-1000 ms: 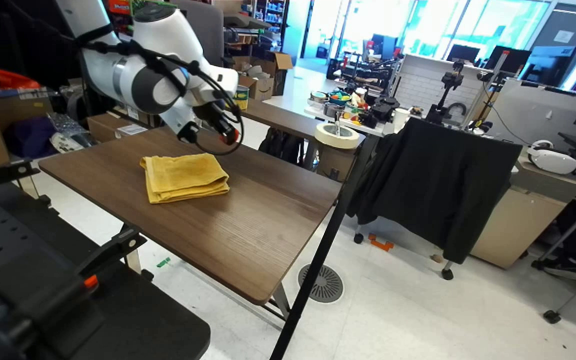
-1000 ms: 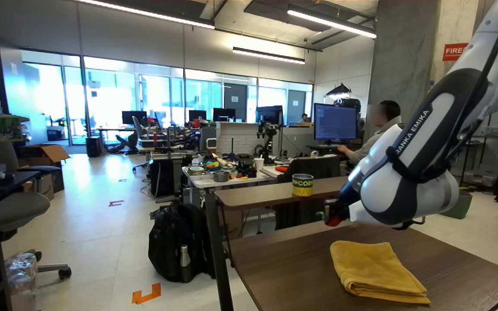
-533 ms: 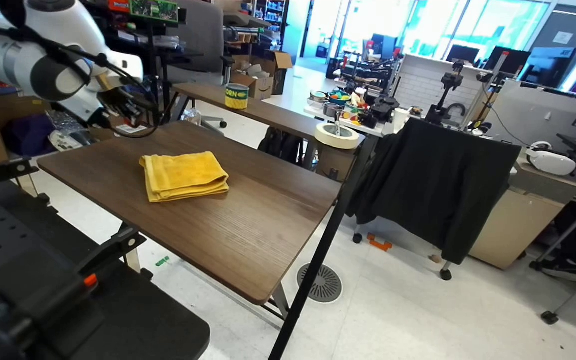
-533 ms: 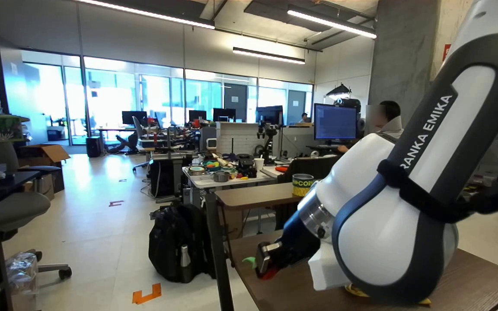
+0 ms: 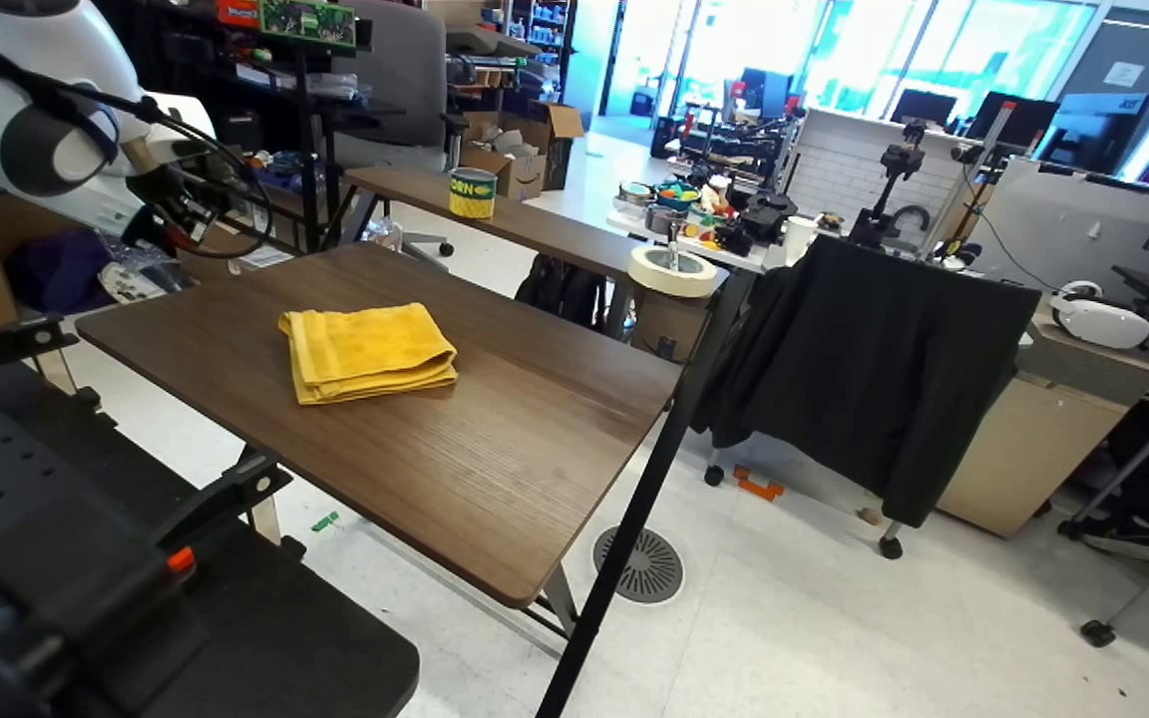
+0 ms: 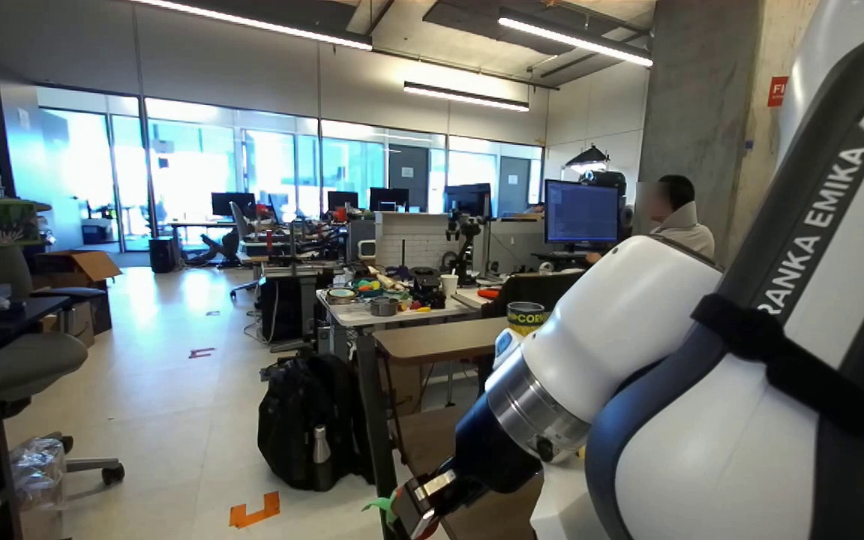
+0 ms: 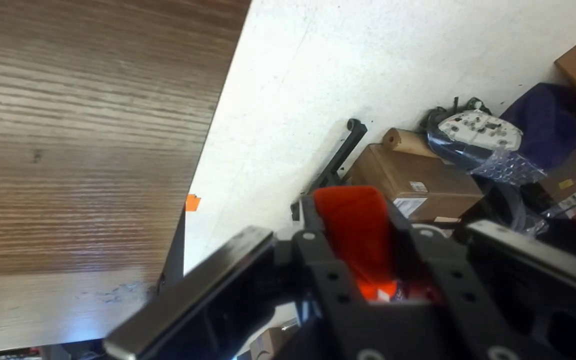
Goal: Wipe the table with the yellow towel
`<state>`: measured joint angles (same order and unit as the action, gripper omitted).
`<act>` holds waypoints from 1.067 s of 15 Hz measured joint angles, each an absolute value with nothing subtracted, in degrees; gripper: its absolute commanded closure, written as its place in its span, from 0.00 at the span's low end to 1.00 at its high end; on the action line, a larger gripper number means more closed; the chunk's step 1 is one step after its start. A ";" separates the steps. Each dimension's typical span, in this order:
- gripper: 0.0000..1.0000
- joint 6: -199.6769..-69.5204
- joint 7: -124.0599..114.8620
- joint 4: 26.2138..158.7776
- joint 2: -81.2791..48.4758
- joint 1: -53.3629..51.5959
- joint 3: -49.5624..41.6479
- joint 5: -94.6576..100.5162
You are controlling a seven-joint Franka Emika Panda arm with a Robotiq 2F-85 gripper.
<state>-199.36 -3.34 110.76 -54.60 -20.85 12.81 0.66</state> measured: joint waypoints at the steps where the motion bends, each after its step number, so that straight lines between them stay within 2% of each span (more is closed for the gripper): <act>1: 0.93 -199.36 -2.29 110.99 -54.28 -20.87 12.19 0.66; 10: 0.93 -197.80 0.15 113.47 -52.25 -20.71 0.19 -1.10; 11: 0.58 -197.63 0.15 113.47 -52.53 -20.38 -0.37 -1.28; 12: 0.43 -197.51 0.15 113.47 -52.89 -19.90 -0.43 -1.29; 16: 0.16 -197.14 0.14 113.45 -54.17 -19.29 -0.25 -1.29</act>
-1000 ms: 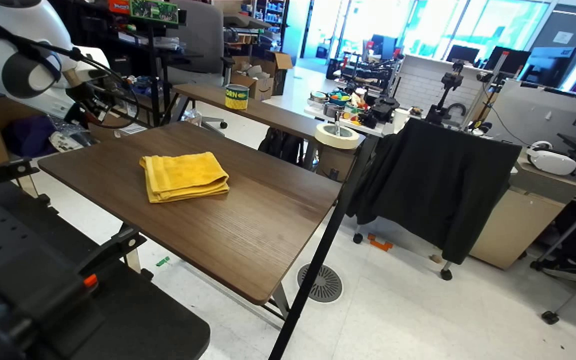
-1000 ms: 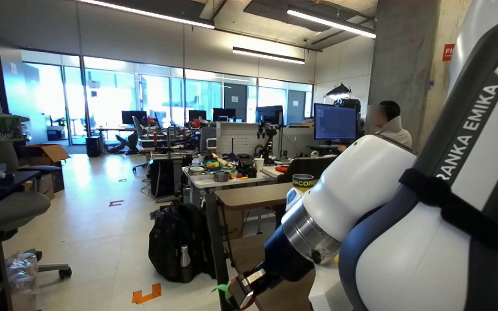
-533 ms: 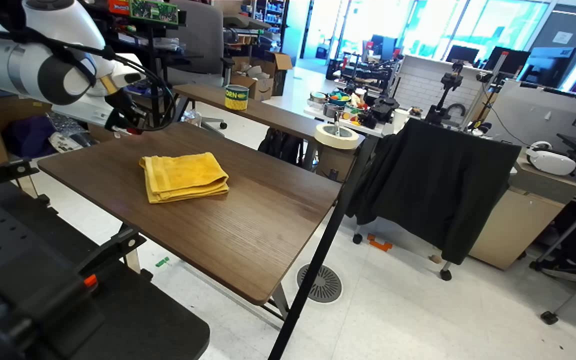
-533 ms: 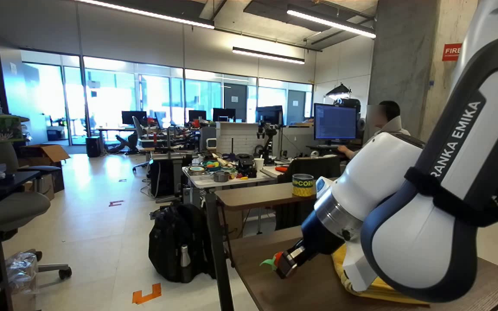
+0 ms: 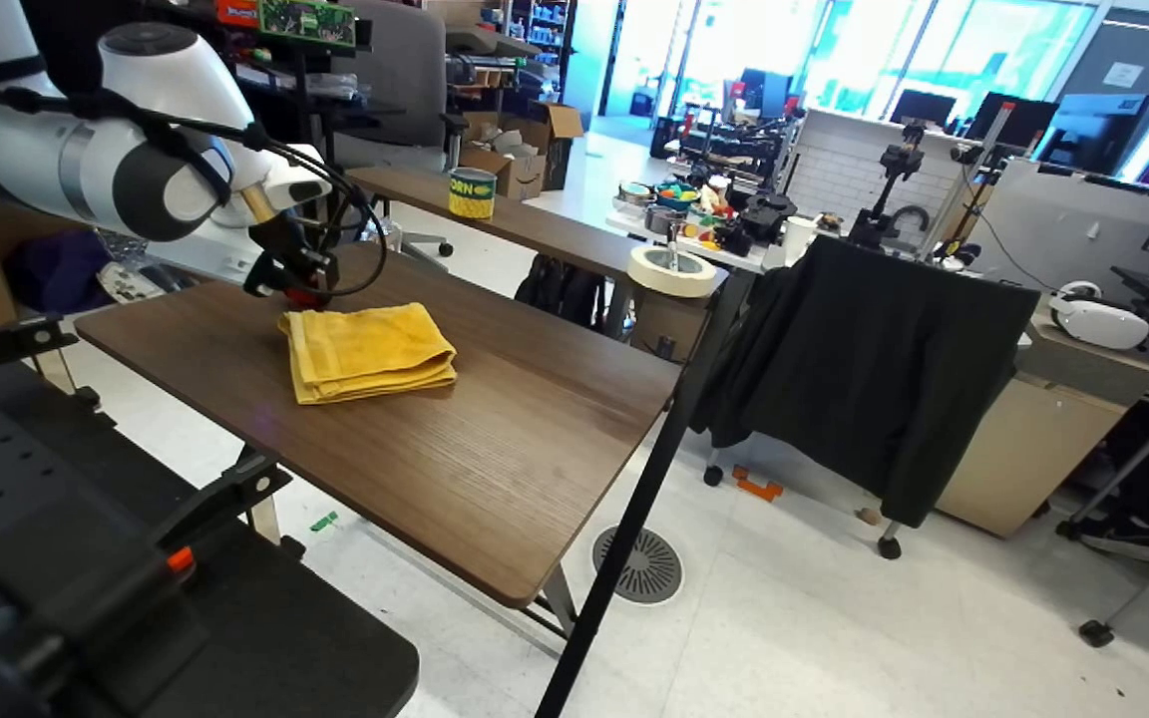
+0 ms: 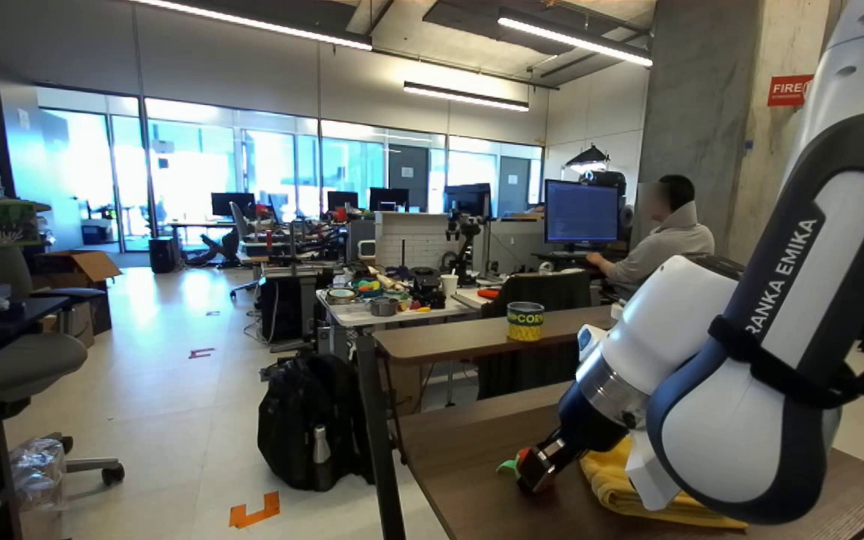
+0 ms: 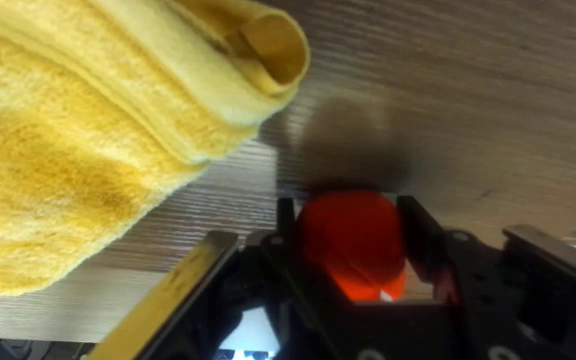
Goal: Wipe the table with the yellow towel
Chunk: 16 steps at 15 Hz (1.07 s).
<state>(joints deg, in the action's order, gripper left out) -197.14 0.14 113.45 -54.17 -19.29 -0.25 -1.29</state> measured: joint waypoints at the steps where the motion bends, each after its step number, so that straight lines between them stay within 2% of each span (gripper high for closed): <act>1: 0.08 -197.14 0.15 113.46 -54.13 -19.29 -0.25 -1.29; 2: 0.02 -197.14 0.15 113.49 -53.90 -19.28 -0.30 -1.29; 3: 0.00 -197.14 0.15 113.59 -53.40 -19.22 -0.33 -1.28; 9: 0.00 -196.50 1.30 118.46 -43.65 -17.63 -2.31 -1.24; 16: 0.00 -177.19 1.53 122.41 -40.45 -17.00 -9.88 -0.83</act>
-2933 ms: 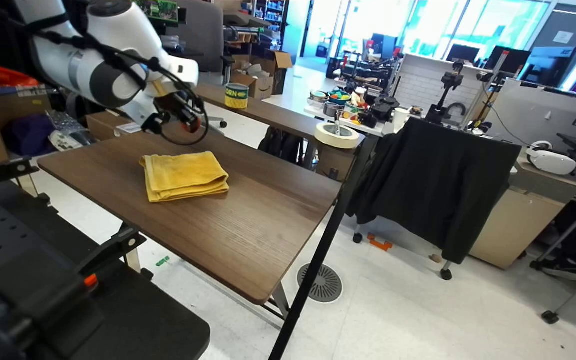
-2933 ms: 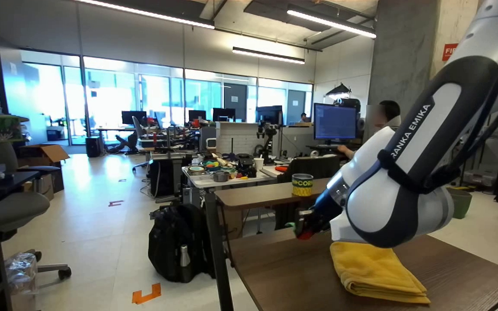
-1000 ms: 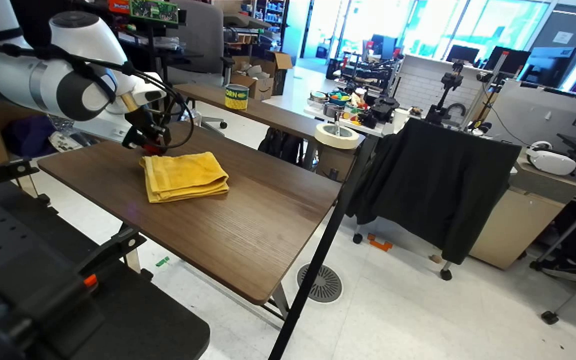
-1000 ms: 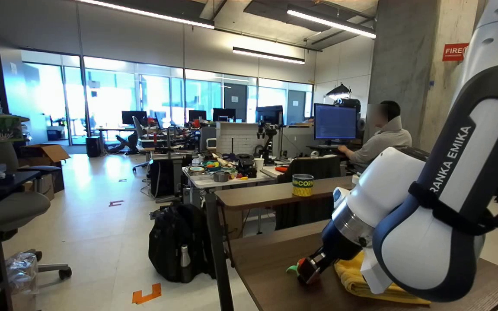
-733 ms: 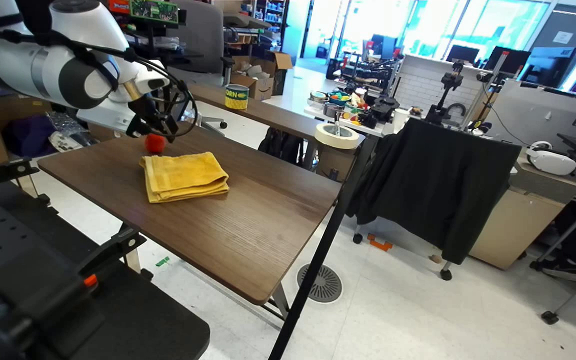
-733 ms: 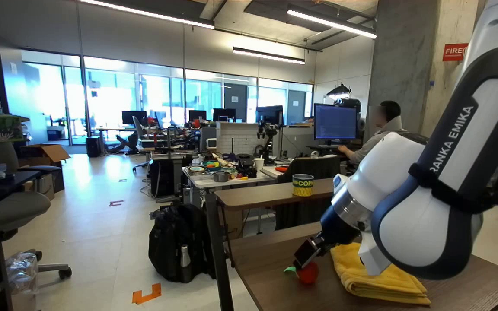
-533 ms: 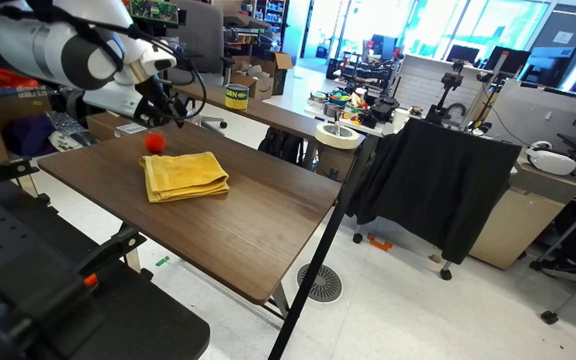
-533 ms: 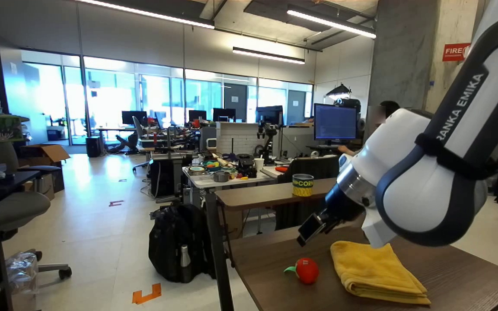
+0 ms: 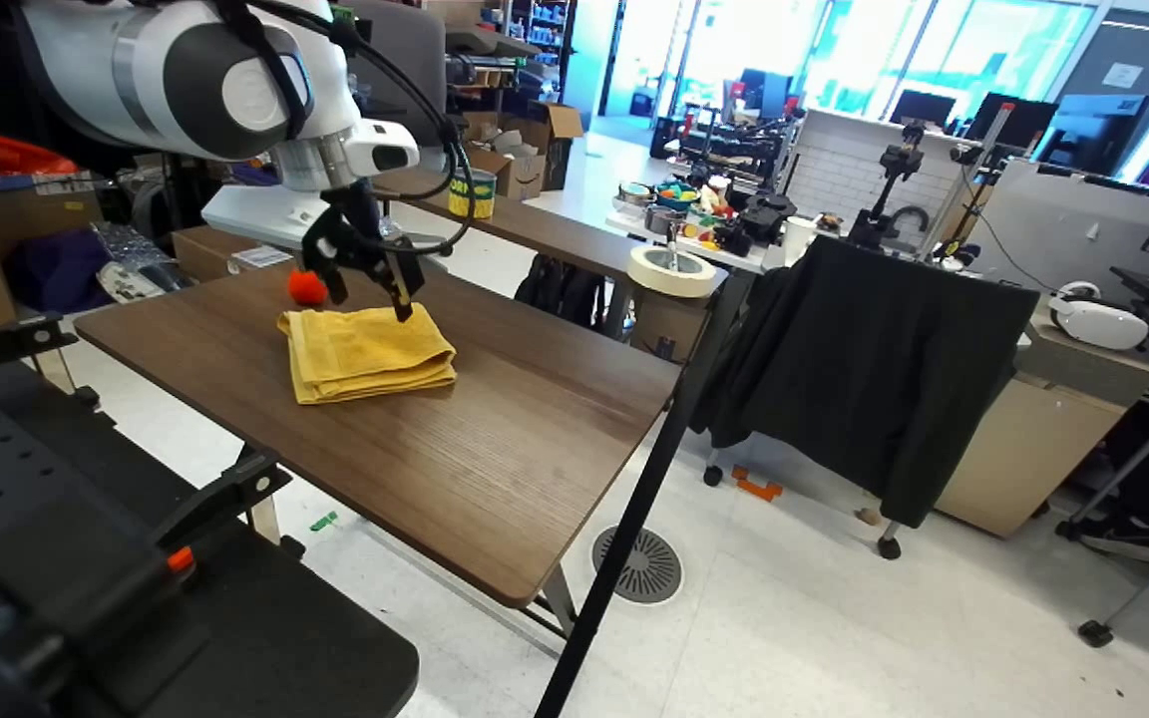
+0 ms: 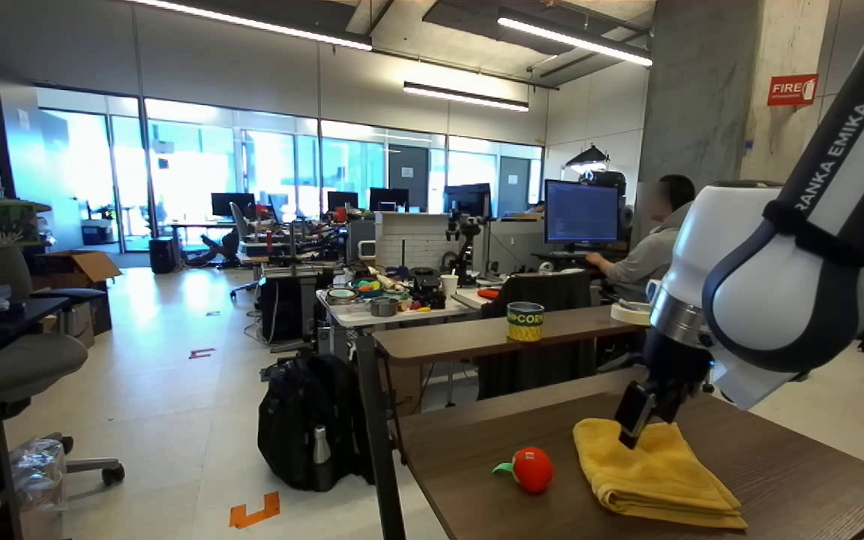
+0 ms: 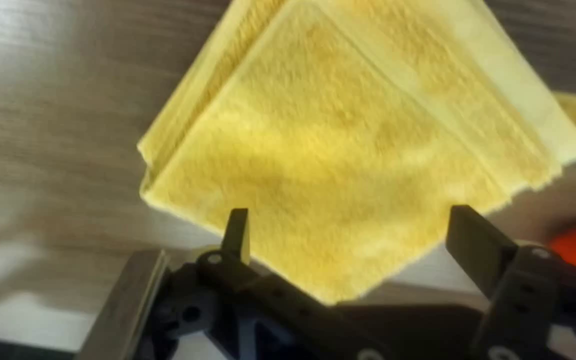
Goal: Wipe the table with the yellow towel
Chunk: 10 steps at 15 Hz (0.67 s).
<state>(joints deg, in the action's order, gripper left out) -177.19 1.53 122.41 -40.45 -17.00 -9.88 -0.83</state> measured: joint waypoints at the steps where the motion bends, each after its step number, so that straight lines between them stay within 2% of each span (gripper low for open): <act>1: 0.00 -176.37 1.51 122.76 -41.25 -16.41 -9.64 -0.45; 10: 0.00 -174.82 1.40 122.20 -44.08 -13.27 -7.03 -0.16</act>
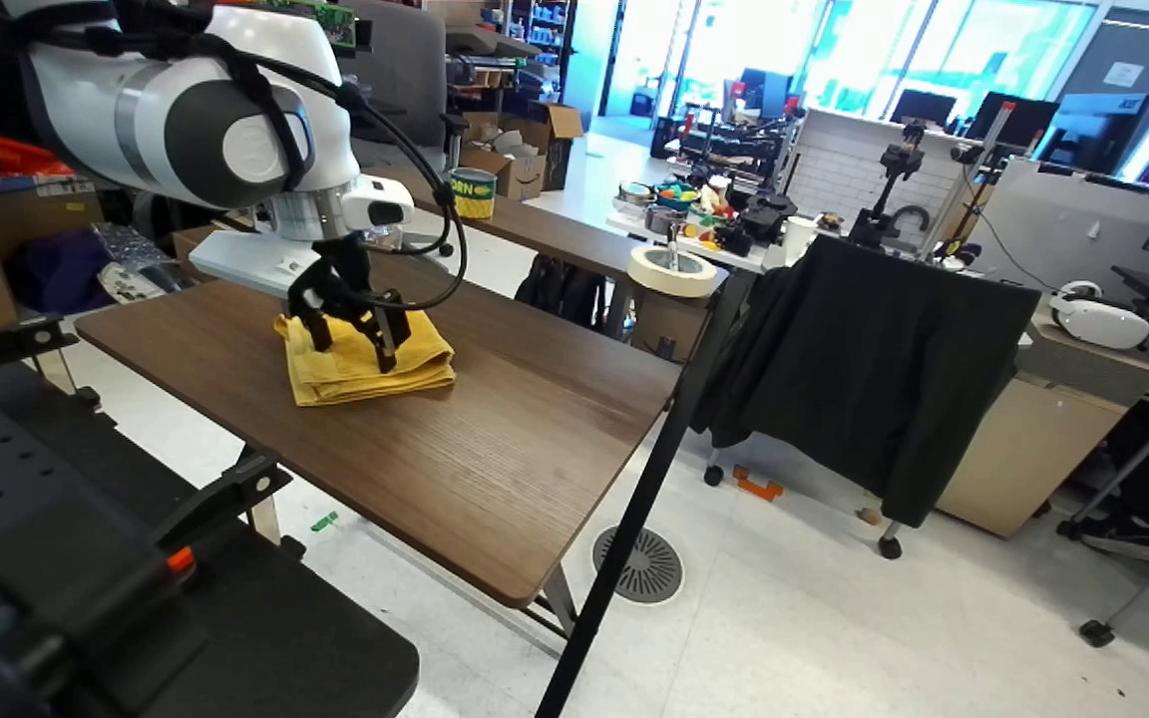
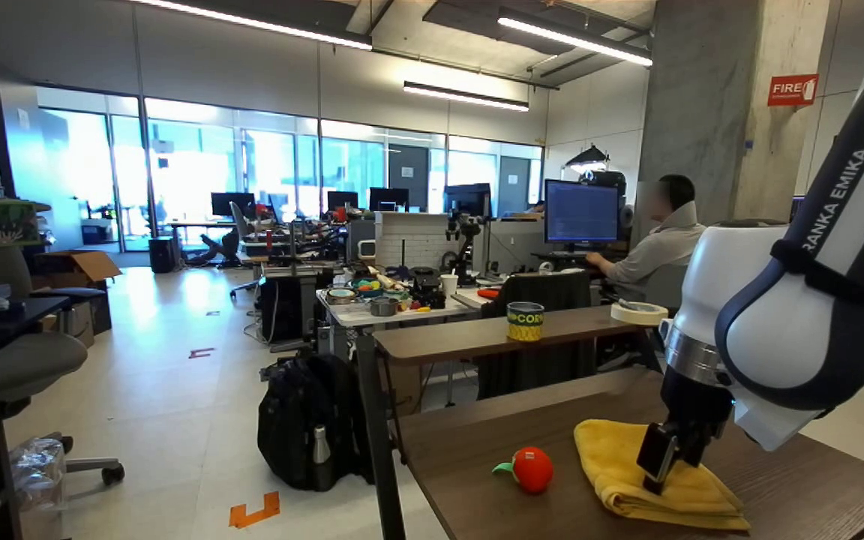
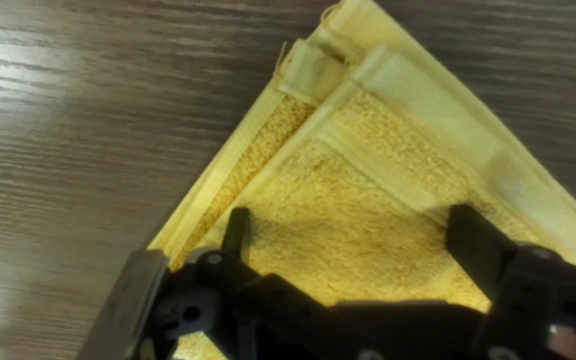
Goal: Wipe the table with the yellow towel
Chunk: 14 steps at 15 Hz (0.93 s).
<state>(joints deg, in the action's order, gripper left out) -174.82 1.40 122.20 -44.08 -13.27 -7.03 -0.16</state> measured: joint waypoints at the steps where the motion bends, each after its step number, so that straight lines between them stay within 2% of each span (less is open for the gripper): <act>1: 0.00 -172.32 1.21 121.24 -44.09 -12.71 -6.83 -0.17; 5: 0.00 -156.57 0.13 112.19 -46.45 -6.51 -6.54 -0.26; 14: 0.00 -155.12 -0.18 109.34 -48.22 -4.95 -6.52 -0.26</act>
<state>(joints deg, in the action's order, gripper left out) -155.12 -0.18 109.34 -48.22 -4.95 -6.52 -0.26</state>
